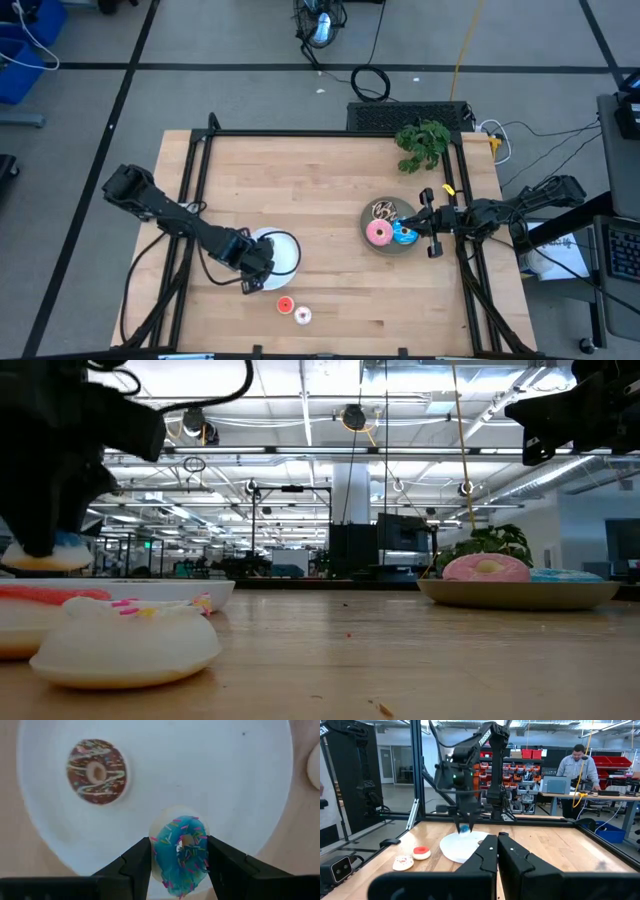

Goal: Pick & Place donuts
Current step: Put the small blue donut on the white plate

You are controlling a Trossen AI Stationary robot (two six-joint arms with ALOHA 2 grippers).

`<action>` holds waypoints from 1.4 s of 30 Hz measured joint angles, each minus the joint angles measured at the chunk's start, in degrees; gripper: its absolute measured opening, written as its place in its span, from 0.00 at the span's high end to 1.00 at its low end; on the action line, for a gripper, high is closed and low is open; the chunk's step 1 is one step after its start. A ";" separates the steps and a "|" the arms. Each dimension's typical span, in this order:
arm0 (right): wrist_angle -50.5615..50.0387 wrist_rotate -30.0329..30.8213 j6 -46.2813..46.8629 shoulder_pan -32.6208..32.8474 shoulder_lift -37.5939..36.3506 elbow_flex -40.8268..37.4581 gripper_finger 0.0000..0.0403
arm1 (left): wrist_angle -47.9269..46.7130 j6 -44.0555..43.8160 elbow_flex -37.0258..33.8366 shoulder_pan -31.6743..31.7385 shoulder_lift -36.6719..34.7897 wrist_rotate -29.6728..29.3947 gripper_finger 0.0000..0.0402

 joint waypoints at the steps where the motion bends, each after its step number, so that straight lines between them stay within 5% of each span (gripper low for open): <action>1: 0.00 0.00 0.04 0.01 0.00 -0.01 1.00 | 0.44 -0.19 -0.63 0.06 0.00 0.17 0.56; 42: -0.01 -0.01 -0.01 -0.02 0.00 -0.01 1.00 | 6.81 0.67 -6.67 0.59 0.00 -2.24 0.54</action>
